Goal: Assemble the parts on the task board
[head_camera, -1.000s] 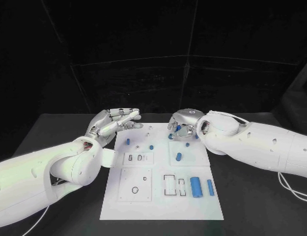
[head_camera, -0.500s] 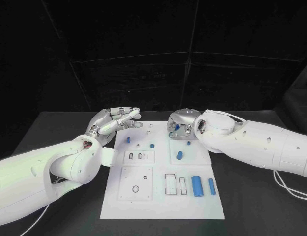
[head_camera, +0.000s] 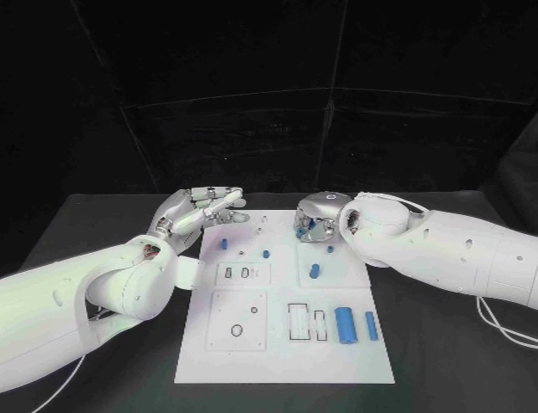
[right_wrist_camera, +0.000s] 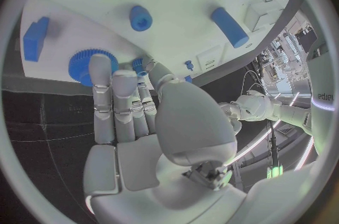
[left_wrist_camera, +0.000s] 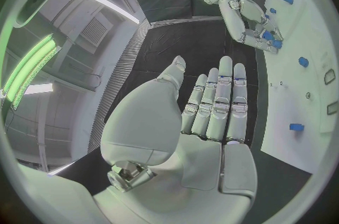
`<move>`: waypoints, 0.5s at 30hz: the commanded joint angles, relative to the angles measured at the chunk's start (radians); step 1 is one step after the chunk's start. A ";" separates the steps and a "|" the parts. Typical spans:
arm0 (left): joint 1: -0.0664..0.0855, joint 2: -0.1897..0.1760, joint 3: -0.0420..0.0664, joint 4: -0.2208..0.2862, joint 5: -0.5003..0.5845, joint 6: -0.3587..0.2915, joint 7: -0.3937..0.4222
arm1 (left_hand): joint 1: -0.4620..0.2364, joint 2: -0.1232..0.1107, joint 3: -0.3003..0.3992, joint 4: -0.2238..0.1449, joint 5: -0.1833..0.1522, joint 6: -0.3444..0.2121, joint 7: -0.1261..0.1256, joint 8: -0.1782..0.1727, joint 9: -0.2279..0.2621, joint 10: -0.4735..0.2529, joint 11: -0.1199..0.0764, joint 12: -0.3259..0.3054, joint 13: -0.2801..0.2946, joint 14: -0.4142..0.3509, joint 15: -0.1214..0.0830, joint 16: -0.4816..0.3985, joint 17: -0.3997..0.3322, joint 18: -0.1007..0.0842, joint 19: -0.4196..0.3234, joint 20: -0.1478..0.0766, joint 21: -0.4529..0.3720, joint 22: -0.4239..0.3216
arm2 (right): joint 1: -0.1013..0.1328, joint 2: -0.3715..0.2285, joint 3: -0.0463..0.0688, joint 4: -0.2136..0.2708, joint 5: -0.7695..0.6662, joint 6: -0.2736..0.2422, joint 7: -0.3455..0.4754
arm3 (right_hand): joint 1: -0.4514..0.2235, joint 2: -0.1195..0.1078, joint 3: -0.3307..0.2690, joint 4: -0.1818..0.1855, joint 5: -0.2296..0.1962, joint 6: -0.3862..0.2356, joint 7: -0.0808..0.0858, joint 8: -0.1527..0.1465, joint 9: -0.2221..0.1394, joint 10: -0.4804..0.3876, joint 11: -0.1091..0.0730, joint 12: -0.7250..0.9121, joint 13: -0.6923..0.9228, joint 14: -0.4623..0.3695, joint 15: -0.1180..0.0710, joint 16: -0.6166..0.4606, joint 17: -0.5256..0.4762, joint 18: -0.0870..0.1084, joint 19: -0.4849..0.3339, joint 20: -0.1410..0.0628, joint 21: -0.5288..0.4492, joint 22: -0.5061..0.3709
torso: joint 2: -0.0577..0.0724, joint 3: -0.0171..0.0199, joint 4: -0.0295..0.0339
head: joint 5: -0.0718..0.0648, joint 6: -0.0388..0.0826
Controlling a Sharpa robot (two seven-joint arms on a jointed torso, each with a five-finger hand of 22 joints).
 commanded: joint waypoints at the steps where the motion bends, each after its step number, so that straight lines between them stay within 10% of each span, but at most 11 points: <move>1: 0.002 0.001 0.001 0.000 0.001 0.019 0.000 | 0.002 0.012 -0.006 -0.002 -0.002 0.005 0.006 -0.003 -0.001 0.004 0.000 -0.007 -0.001 -0.007 0.001 -0.003 0.001 0.015 0.005 0.000 -0.004 -0.002 | 0.002 0.001 0.000 -0.002 -0.007 0.023 -0.007 | 0.000 -0.009 0.010 0.002 0.007 0.008 -0.003 0.001 0.000 0.006 0.000 -0.003 -0.001 0.007 -0.003 0.006 0.004 -0.011 0.006 0.001 0.006 0.005 | 0.002 0.0001 0.0009 | -0.001 -0.001; 15: 0.003 -0.001 0.001 0.001 0.001 0.019 -0.003 | 0.009 0.017 -0.009 -0.009 -0.002 0.006 0.005 -0.005 -0.001 0.005 -0.001 -0.010 -0.002 -0.008 0.001 -0.004 0.005 0.015 0.007 0.000 -0.007 -0.004 | 0.002 -0.010 0.000 0.026 0.028 -0.136 0.046 | 0.032 -0.015 0.171 0.003 0.001 0.093 -0.013 0.022 0.010 0.097 -0.019 0.013 0.014 0.029 -0.017 0.174 0.170 -0.053 0.117 -0.012 0.209 0.281 | 0.009 0.0014 0.0035 | 0.002 0.004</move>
